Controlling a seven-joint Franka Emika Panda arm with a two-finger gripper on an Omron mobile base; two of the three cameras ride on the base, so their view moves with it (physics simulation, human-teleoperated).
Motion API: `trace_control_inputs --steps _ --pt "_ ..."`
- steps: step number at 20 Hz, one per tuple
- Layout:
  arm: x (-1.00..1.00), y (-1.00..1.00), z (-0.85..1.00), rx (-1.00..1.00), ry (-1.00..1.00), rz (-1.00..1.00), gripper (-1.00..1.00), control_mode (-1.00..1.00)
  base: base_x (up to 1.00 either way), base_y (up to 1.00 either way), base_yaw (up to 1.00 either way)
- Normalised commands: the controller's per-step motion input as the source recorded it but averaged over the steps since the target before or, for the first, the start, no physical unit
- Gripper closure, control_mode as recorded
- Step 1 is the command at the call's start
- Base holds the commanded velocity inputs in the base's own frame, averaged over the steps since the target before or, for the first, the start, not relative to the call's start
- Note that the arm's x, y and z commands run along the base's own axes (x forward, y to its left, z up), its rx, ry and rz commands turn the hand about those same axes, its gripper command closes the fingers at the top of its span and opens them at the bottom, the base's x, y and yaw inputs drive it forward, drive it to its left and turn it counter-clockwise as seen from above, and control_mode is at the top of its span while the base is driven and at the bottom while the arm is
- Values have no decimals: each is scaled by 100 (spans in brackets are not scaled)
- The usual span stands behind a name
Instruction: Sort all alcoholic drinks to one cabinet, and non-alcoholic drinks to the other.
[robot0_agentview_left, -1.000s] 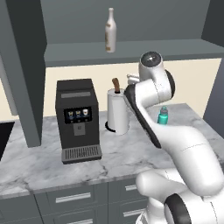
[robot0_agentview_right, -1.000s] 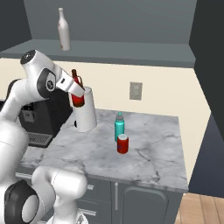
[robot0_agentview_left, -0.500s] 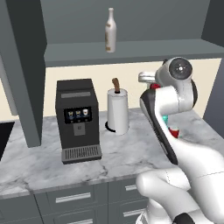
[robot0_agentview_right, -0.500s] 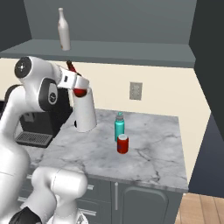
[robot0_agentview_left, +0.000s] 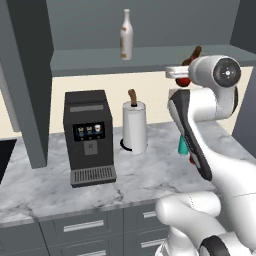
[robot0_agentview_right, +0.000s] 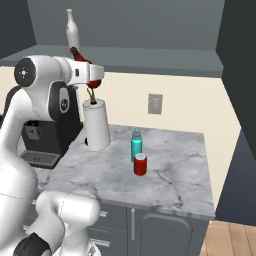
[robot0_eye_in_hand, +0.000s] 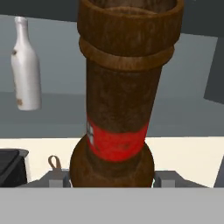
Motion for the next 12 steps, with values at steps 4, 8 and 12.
trace_control_inputs --steps 4,8,12 --pt "1 0 65 -4 -6 0 100 -100 0 0 0" --pt "29 0 49 0 -2 0 100 -100 0 0 0" --pt "64 -7 12 3 1 0 100 -100 0 0 0"
